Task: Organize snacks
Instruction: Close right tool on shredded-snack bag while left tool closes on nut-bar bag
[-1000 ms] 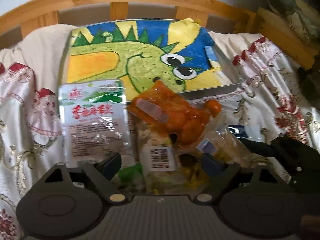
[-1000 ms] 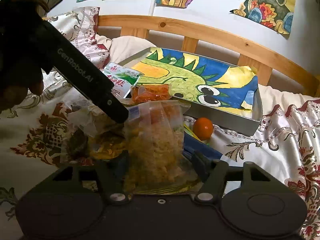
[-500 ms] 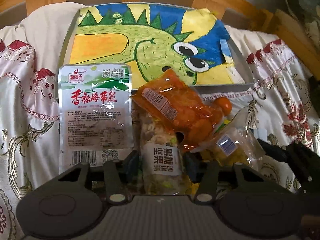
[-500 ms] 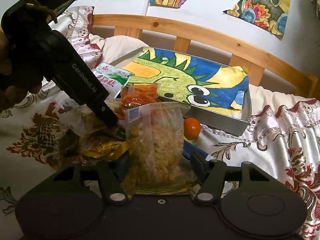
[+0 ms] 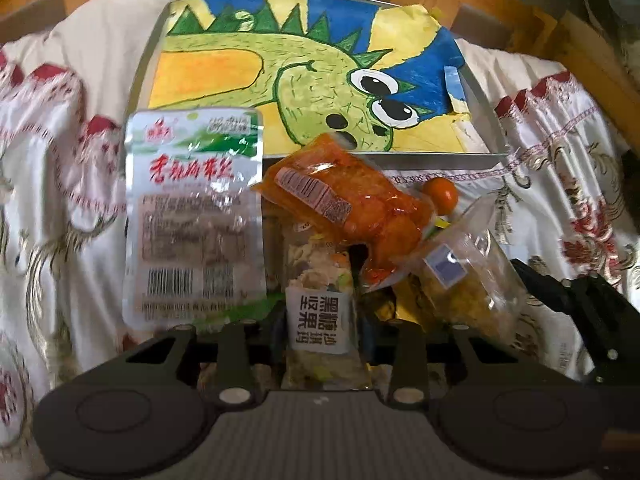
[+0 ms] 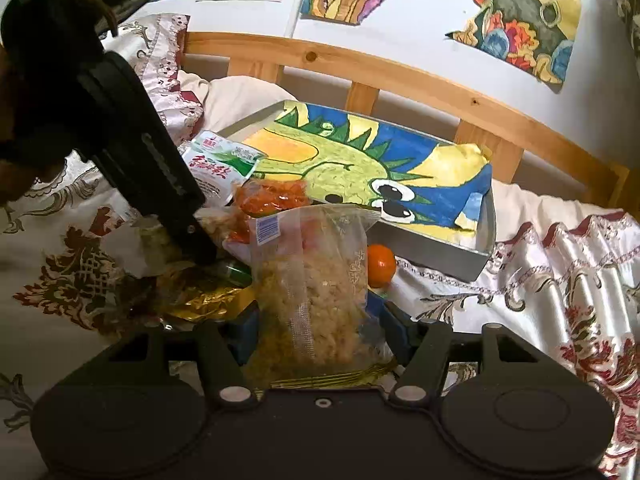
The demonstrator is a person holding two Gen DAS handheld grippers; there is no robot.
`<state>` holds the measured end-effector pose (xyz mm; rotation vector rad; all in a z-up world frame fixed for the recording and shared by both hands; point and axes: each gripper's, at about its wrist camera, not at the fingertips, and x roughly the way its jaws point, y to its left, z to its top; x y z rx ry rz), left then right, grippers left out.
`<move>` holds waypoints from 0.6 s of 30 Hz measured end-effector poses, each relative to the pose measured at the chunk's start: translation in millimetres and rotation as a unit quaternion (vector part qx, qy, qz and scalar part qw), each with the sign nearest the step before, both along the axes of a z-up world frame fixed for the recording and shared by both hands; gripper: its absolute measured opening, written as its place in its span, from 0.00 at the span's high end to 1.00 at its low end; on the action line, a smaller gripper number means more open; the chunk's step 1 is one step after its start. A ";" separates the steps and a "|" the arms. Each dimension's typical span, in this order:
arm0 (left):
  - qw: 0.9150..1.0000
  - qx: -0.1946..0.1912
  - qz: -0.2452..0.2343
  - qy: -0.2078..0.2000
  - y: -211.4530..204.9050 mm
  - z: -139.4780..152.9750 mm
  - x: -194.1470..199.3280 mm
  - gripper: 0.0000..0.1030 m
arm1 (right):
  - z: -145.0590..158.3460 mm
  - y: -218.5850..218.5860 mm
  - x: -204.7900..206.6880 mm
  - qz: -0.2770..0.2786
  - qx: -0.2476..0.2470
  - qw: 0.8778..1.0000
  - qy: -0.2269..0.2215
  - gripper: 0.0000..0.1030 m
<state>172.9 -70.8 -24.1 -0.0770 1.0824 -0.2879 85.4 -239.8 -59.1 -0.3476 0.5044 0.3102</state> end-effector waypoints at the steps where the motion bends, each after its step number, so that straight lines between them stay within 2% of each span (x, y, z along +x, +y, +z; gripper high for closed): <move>1: 1.000 -0.002 0.002 0.004 1.3 1.7 -4.8 0.62 | 1.2 0.3 -1.8 0.000 -0.002 1.000 -0.002 0.38; 11: 0.999 0.013 0.005 0.046 6.7 13.8 -47.6 0.63 | 21.0 -0.6 -21.1 0.001 -0.005 1.000 -0.030 0.38; 18: 0.997 0.001 0.016 0.074 15.7 27.9 -66.8 0.63 | 31.1 1.5 -33.3 0.006 -0.010 0.999 -0.052 0.38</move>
